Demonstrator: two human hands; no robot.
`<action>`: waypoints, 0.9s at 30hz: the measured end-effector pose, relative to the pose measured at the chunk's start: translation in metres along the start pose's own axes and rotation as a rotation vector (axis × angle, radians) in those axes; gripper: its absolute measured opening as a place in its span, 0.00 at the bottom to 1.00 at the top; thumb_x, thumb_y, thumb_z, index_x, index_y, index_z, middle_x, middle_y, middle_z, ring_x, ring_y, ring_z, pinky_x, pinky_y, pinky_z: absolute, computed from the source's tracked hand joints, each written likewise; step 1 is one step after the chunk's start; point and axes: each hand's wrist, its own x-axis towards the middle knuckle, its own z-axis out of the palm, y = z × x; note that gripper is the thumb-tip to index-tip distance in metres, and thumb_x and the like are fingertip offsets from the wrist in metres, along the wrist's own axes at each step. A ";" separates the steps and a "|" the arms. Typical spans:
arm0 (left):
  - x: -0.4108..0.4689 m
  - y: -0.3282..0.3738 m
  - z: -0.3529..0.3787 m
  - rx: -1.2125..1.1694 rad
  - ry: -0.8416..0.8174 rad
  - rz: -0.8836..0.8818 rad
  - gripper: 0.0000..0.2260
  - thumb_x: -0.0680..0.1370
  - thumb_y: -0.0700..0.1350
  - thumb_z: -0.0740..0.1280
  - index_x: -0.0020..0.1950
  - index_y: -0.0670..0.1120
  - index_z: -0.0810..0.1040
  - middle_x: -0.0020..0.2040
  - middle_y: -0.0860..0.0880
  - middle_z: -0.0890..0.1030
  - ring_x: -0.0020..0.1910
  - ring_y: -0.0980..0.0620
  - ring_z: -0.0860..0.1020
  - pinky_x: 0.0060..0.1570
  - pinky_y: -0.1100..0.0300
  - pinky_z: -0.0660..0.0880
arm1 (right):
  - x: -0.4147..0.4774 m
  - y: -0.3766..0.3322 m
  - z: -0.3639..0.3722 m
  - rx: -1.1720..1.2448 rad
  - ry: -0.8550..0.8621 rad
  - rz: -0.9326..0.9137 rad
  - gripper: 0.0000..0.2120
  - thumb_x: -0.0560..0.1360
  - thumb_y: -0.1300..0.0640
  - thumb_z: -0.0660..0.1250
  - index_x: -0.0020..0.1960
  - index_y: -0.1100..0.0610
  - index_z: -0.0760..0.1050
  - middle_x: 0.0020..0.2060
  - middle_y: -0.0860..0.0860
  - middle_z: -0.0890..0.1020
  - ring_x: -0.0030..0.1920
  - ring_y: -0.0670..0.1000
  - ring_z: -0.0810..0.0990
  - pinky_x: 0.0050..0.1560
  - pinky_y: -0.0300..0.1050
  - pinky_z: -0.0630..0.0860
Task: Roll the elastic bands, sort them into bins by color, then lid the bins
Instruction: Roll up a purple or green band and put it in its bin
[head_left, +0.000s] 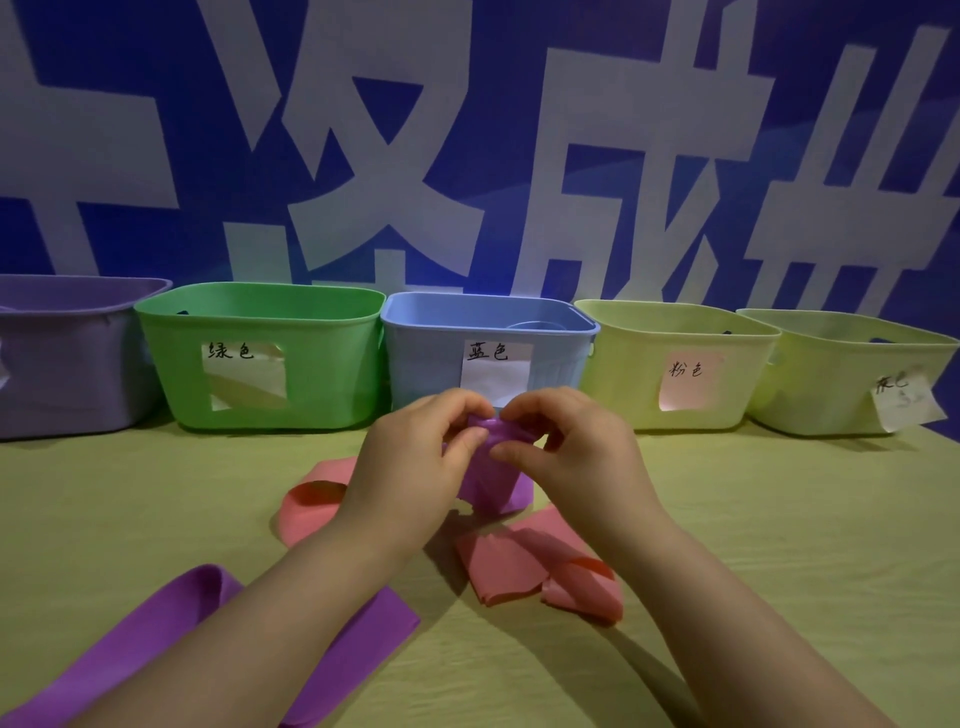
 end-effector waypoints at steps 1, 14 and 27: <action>0.000 0.001 0.001 0.000 -0.008 -0.004 0.08 0.72 0.38 0.70 0.48 0.48 0.81 0.39 0.57 0.78 0.42 0.59 0.75 0.41 0.73 0.67 | 0.000 0.000 0.000 -0.014 0.001 0.010 0.11 0.65 0.61 0.76 0.46 0.56 0.81 0.37 0.42 0.76 0.37 0.36 0.74 0.41 0.27 0.69; -0.004 0.006 0.003 -0.153 -0.004 -0.122 0.14 0.71 0.36 0.71 0.41 0.57 0.75 0.39 0.58 0.80 0.42 0.62 0.77 0.40 0.76 0.69 | 0.002 0.003 -0.004 0.042 -0.053 0.010 0.13 0.62 0.59 0.78 0.44 0.51 0.79 0.38 0.40 0.75 0.39 0.37 0.75 0.40 0.29 0.69; -0.006 0.002 0.006 0.132 0.010 0.052 0.02 0.73 0.40 0.70 0.44 0.46 0.79 0.43 0.53 0.72 0.41 0.53 0.73 0.39 0.66 0.66 | -0.001 -0.002 -0.004 -0.175 -0.020 -0.022 0.07 0.66 0.55 0.75 0.42 0.52 0.81 0.39 0.41 0.71 0.46 0.47 0.71 0.44 0.32 0.65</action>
